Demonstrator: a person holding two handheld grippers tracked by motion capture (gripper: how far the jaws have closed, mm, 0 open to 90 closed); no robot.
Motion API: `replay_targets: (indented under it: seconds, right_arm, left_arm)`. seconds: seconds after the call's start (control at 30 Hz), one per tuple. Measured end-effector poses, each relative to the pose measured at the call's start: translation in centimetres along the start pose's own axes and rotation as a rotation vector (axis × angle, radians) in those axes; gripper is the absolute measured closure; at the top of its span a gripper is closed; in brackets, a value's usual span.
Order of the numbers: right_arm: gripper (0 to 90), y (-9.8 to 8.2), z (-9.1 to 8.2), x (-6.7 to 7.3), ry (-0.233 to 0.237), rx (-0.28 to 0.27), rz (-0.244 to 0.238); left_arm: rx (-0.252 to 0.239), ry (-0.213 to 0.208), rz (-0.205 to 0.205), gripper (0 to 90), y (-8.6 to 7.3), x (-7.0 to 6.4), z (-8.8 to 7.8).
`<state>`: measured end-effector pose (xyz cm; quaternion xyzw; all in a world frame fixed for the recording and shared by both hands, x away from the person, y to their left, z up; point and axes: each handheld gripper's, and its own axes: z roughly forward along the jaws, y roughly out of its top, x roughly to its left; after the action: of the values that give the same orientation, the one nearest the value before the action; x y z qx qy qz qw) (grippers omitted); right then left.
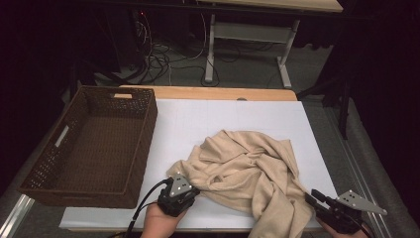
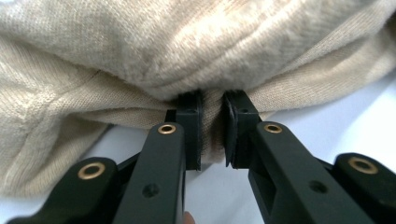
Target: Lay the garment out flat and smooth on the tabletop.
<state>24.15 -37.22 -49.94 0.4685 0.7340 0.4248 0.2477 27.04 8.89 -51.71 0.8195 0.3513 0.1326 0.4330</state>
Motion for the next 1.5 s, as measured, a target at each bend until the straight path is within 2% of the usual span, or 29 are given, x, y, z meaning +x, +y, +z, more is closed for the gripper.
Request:
replay_targets:
  seconds: [0.13, 0.2, 0.33, 0.47, 0.5, 0.63, 0.73, 0.8, 0.83, 0.87, 0.9, 0.93, 0.97, 1.0, 1.07, 1.13, 1.17, 1.2, 1.3, 1.4, 1.5]
  right_arm:
    - [52.6, 1.8, 0.6, 0.6, 0.007, -0.031, -0.005]
    - [50.0, 3.0, 1.4, 0.9, 0.009, -0.036, -0.025]
    - [48.5, 5.4, 3.6, 1.2, -0.014, -0.035, -0.061]
    - [48.0, 7.7, 6.5, 0.6, -0.028, -0.027, -0.06]
    - [48.0, 7.7, 6.5, 0.6, -0.028, -0.027, -0.06]
    - [46.2, 9.8, 9.7, 0.4, -0.019, 0.014, -0.054]
    - [41.0, 11.2, 12.3, 0.5, -0.017, 0.074, -0.054]
    - [39.0, 11.4, 14.0, 0.5, -0.025, 0.133, -0.046]
    - [39.2, 11.3, 14.6, 0.4, -0.036, 0.159, -0.047]
    - [44.9, 11.1, 15.2, 0.3, -0.035, 0.184, -0.038]
    - [62.1, 10.9, 15.3, 0.2, -0.032, 0.196, -0.042]
    - [74.7, 10.8, 15.1, 0.2, -0.045, 0.174, -0.066]
    - [80.6, 10.8, 14.7, 0.1, -0.057, 0.147, -0.066]
    - [81.5, 10.9, 14.2, -0.1, -0.063, 0.123, -0.062]
    - [82.0, 11.0, 12.7, -0.7, -0.11, 0.067, -0.057]
    - [82.0, 10.6, 10.7, -2.1, -0.149, 0.014, -0.026]
    - [82.0, 10.6, 10.7, -2.1, -0.149, 0.014, -0.026]
    - [81.9, 10.3, 9.9, -2.9, -0.164, 0.002, -0.005]
    - [81.4, 8.2, 6.7, -6.1, -0.233, -0.017, 0.058]
    - [81.0, 5.9, 4.4, -8.4, -0.276, -0.007, 0.105]
    - [80.4, 3.6, 2.7, -9.7, -0.3, 0.014, 0.125]
  left_arm:
    - [-0.014, -0.017, -0.003, 69.6, 0.2, 0.3, 0.2]
    - [-0.015, -0.029, -0.013, 62.4, 0.1, 0.3, 0.2]
    - [-0.02, -0.021, -0.008, 47.2, 0.0, 0.2, 0.2]
    - [-0.019, -0.02, -0.042, 29.8, 0.0, 0.4, 0.3]
    - [-0.019, -0.02, -0.042, 27.0, 0.0, 0.4, 0.3]
    - [-0.019, -0.032, -0.056, 20.8, 0.0, 0.6, 0.3]
    - [-0.013, -0.032, -0.059, 17.0, 0.0, 0.6, 0.4]
    - [-0.012, -0.033, -0.056, 17.0, 0.0, 0.6, 0.4]
    - [-0.012, -0.034, -0.054, 17.0, 0.0, 0.6, 0.4]
    - [-0.01, -0.036, -0.052, 17.0, 0.0, 0.6, 0.4]
    - [-0.009, -0.037, -0.051, 17.0, 0.0, 0.6, 0.4]
    - [-0.01, -0.036, -0.05, 17.0, 0.0, 0.5, 0.4]
    - [-0.01, -0.035, -0.05, 17.0, 0.0, 0.5, 0.4]
    - [-0.009, -0.037, -0.049, 17.0, 0.0, 0.5, 0.4]
    - [-0.009, -0.04, -0.046, 17.0, 0.0, 0.5, 0.4]
    - [-0.008, -0.039, -0.046, 17.0, 0.0, 0.5, 0.4]
    - [-0.008, -0.039, -0.046, 17.0, 0.0, 0.5, 0.4]
    - [-0.008, -0.037, -0.045, 17.0, 0.0, 0.5, 0.4]
    - [-0.008, -0.034, -0.042, 17.0, 0.0, 0.4, 0.4]
    - [-0.004, -0.033, -0.042, 17.0, 0.0, 0.4, 0.5]
    - [-0.003, -0.032, -0.043, 17.0, 0.0, 0.4, 0.5]
